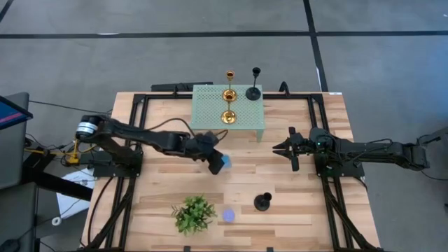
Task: Pick & Place candle stick holders
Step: Put the blue candle on the shelf
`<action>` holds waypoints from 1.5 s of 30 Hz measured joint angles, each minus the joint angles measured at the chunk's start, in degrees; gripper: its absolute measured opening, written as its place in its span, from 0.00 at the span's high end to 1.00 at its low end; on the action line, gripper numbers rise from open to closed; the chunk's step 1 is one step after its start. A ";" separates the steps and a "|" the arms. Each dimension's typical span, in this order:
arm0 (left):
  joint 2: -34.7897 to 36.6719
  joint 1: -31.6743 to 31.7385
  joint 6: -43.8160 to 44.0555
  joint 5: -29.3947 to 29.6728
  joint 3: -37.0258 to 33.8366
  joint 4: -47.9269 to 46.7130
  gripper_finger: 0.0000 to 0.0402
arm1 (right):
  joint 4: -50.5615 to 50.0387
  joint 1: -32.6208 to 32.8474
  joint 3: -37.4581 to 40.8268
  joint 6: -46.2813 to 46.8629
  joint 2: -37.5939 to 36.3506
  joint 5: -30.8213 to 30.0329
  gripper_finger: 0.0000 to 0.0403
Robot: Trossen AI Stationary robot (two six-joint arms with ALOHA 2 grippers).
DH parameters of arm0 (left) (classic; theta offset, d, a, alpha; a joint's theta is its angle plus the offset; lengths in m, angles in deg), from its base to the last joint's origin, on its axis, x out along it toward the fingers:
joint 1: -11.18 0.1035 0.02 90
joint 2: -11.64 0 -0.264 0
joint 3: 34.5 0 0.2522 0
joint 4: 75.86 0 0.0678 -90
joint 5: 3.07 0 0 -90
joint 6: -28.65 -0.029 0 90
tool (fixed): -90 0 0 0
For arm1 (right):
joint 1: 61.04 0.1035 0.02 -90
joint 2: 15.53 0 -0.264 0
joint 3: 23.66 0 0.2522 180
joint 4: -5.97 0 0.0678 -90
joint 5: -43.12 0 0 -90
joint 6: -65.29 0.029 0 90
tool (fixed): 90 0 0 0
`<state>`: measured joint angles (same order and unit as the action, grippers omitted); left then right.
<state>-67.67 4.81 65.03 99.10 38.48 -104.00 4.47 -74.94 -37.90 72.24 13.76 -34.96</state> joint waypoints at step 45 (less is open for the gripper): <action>-0.65 38.82 -20.93 -4.55 21.59 -24.12 0.99 | -1.57 -0.04 0.00 -1.06 0.02 -2.16 0.81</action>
<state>-68.32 43.63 44.11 94.55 60.07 -128.12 2.91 -74.97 -37.90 71.18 13.77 -37.12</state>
